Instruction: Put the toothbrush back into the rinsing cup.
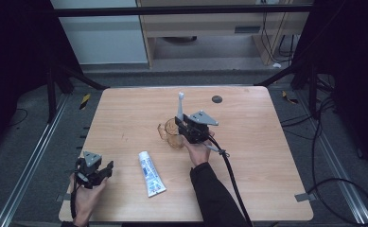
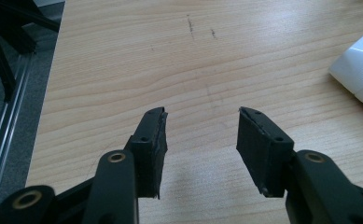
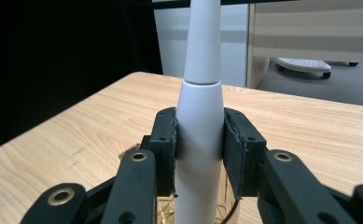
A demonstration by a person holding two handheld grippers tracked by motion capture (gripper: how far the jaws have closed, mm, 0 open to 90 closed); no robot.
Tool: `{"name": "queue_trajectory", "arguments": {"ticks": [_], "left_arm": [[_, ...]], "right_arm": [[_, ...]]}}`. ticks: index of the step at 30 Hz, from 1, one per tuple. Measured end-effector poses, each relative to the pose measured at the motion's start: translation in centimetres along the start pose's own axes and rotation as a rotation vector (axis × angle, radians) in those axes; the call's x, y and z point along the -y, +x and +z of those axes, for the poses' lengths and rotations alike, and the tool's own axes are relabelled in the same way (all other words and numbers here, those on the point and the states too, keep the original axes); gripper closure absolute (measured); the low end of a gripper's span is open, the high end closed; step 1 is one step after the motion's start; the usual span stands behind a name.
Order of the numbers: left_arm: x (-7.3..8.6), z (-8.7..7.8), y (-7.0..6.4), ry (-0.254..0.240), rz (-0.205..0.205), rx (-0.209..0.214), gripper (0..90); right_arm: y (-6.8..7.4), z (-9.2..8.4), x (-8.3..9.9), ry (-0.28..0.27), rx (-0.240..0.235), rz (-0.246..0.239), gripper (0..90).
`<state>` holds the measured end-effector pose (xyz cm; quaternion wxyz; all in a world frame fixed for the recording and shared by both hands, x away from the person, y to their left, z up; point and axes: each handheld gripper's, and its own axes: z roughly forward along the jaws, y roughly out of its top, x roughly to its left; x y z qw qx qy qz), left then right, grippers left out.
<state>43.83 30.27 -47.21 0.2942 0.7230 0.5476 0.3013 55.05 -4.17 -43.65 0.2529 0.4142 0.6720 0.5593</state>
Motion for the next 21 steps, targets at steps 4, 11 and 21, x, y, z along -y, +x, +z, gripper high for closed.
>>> {"name": "queue_trajectory", "arguments": {"ticks": [4, 11, 21], "left_arm": [[0.01, 0.02, -0.01, 0.001, 0.0, 0.0, 51.2], [0.01, 0.05, -0.05, 0.003, 0.001, 0.001, 51.1], [0.01, 0.04, -0.07, 0.003, 0.003, 0.002, 50.8]], "right_arm": [[0.05, -0.01, 0.17, 0.01, 0.0, -0.011, 67.0], [-0.13, -0.17, 0.33, 0.023, 0.003, -0.013, 66.9], [-0.45, -0.24, 0.61, 0.044, -0.002, -0.007, 66.8]]}}
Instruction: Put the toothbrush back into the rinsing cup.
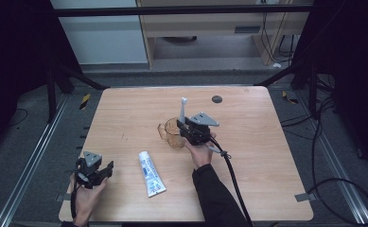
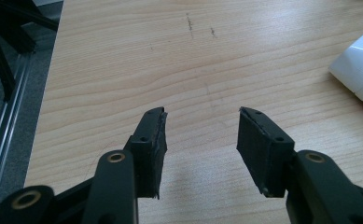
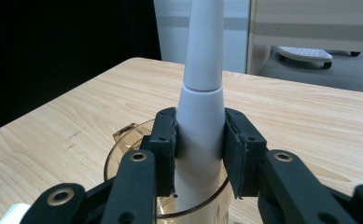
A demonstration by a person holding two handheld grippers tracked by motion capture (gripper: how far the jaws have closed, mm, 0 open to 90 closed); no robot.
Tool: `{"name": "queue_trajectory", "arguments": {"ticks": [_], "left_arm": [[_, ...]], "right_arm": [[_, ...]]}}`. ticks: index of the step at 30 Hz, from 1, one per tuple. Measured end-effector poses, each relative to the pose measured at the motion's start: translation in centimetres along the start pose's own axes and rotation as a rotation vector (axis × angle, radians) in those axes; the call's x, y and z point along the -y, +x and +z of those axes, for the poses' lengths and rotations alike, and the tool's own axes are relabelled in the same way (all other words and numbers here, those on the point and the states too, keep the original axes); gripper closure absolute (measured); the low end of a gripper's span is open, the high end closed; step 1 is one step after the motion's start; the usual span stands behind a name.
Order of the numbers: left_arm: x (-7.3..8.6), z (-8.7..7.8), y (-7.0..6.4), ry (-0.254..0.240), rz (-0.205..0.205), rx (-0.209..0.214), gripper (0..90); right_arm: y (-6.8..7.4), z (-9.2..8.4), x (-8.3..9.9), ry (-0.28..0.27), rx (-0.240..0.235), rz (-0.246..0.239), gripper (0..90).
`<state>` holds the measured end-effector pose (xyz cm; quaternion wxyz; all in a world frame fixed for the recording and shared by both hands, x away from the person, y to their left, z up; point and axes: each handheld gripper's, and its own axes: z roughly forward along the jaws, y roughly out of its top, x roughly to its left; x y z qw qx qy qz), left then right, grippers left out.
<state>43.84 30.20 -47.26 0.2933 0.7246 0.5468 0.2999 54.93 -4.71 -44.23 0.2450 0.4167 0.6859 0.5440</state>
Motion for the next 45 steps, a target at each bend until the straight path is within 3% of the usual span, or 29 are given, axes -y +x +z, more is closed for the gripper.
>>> {"name": "queue_trajectory", "arguments": {"ticks": [15, 28, 39, 45], "left_arm": [[0.0, 0.0, 0.0, 0.0, -0.002, 0.0, 50.6], [0.0, 0.0, 0.0, -0.001, -0.001, 0.0, 50.4], [0.0, -0.1, 0.0, -0.005, -0.002, -0.001, 50.2], [0.0, -0.1, -0.1, -0.009, -0.006, 0.002, 50.1]], "right_arm": [[0.0, -0.5, -0.2, -0.004, -0.005, -0.002, 63.7], [0.1, -0.7, -0.3, 0.0, -0.015, -0.004, 50.6], [0.2, -1.0, -0.5, -0.008, -0.016, -0.004, 47.4], [0.3, -1.3, -0.7, -0.006, -0.025, -0.004, 40.6]]}}
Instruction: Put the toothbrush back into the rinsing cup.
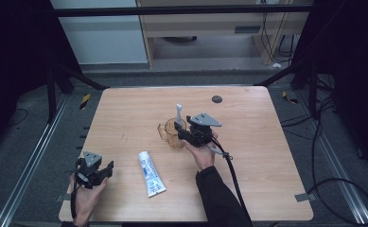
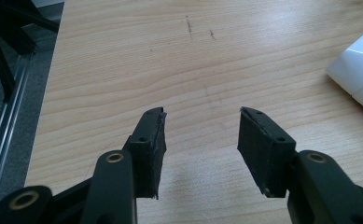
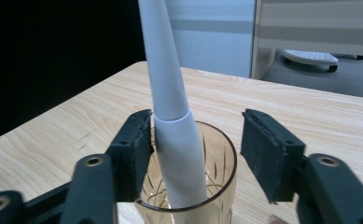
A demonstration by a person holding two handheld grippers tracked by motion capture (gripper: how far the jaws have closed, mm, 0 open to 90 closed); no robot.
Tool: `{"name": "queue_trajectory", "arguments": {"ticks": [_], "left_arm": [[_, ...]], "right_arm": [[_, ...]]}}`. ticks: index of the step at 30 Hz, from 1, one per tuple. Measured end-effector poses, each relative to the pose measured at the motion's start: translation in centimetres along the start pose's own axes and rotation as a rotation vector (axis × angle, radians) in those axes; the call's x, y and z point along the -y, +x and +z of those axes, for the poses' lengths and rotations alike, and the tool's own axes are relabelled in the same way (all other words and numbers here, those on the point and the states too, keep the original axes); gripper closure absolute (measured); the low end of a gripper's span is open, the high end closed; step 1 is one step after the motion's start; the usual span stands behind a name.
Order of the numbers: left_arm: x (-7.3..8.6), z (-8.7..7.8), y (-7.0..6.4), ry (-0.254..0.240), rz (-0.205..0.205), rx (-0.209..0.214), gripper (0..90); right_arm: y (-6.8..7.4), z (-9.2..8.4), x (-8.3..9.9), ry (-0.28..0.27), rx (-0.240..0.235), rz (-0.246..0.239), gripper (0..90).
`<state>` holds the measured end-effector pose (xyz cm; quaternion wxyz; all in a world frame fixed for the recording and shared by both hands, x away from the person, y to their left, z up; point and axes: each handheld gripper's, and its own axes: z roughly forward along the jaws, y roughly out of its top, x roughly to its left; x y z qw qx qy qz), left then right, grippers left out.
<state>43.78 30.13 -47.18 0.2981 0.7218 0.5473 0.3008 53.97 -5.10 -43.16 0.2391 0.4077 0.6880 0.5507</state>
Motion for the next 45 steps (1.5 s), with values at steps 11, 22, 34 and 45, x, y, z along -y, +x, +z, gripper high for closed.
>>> {"name": "queue_trajectory", "arguments": {"ticks": [11, 22, 34, 45], "left_arm": [[-0.1, -0.3, -0.2, -0.014, -0.005, 0.014, 51.2], [-0.3, -0.5, -0.9, -0.018, 0.0, 0.055, 61.7], [-0.5, -0.5, -2.2, -0.007, 0.011, 0.108, 76.1], [-0.5, -0.4, -2.5, 0.011, 0.019, 0.128, 82.0]], "right_arm": [[0.3, -1.4, -0.2, 0.025, -0.014, -0.033, 31.9], [-0.2, -5.6, -0.6, 0.076, -0.031, -0.074, 29.6], [1.1, -7.1, 1.2, 0.227, -0.072, -0.172, 44.4], [3.3, -6.1, 2.7, 0.278, -0.123, -0.195, 51.2]]}}
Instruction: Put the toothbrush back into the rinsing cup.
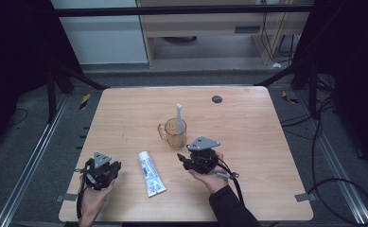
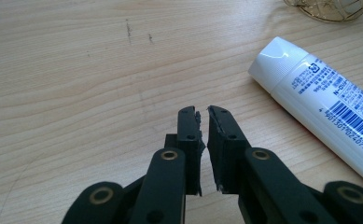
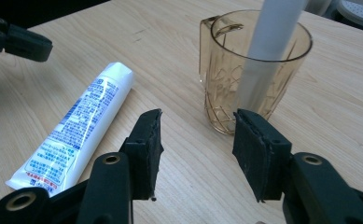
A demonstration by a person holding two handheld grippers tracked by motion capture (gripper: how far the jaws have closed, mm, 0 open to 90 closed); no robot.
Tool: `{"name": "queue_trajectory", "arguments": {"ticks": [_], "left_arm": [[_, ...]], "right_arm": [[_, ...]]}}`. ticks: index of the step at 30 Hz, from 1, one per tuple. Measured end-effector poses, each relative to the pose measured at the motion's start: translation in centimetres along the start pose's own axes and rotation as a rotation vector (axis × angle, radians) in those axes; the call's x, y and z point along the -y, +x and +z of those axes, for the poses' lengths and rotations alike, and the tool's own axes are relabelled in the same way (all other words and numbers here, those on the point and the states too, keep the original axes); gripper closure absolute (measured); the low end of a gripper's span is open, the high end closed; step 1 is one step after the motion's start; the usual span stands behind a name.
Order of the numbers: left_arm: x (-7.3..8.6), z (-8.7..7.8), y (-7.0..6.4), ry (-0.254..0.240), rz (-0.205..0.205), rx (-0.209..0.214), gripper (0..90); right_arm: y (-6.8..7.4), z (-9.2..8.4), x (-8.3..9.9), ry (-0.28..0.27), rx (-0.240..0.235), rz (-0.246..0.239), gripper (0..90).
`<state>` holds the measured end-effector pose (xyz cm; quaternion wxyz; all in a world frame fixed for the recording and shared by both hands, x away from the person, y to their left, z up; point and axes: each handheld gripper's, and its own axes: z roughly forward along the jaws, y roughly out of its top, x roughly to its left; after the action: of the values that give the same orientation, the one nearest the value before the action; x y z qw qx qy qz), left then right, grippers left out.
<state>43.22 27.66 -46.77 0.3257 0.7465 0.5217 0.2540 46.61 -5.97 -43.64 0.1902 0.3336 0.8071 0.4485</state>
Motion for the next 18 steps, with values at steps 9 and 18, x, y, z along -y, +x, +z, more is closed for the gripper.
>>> {"name": "queue_trajectory", "arguments": {"ticks": [9, 18], "left_arm": [[0.0, 0.2, -0.1, 0.018, 0.014, 0.007, 85.5], [-0.5, 1.4, -2.0, 0.048, 0.043, 0.061, 89.2]], "right_arm": [[1.1, 0.6, 0.0, 0.006, -0.017, 0.001, 58.1], [2.8, 2.0, 1.6, 0.067, -0.065, 0.009, 77.6]]}}
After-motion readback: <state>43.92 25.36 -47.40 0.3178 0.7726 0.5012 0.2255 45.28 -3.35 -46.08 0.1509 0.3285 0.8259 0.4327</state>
